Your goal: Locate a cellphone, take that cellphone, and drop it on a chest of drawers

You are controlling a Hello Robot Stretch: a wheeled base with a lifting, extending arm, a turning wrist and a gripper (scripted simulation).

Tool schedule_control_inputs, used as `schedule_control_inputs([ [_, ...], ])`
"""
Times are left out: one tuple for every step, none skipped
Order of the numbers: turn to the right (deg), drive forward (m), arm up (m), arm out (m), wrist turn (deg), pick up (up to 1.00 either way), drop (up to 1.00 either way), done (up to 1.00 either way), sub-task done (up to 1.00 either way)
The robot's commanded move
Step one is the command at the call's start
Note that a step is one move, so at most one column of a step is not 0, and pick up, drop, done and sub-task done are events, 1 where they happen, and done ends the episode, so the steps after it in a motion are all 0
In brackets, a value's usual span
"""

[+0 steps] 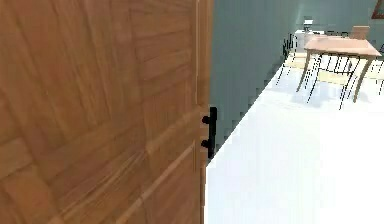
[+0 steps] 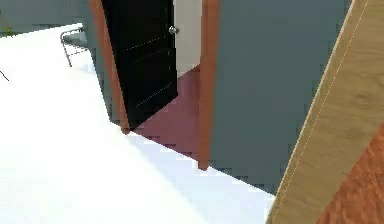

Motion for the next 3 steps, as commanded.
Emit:
schedule_control_inputs([
  [45.0,0.0,0.0,0.0,0.0,0.0,0.0,0.0,0.0],
  [33.0,0.0,0.0,0.0,0.0,0.0,0.0,0.0,0.0],
  [0.0,0.4,0.0,0.0,0.0,0.0,0.0,0.0,0.0],
])
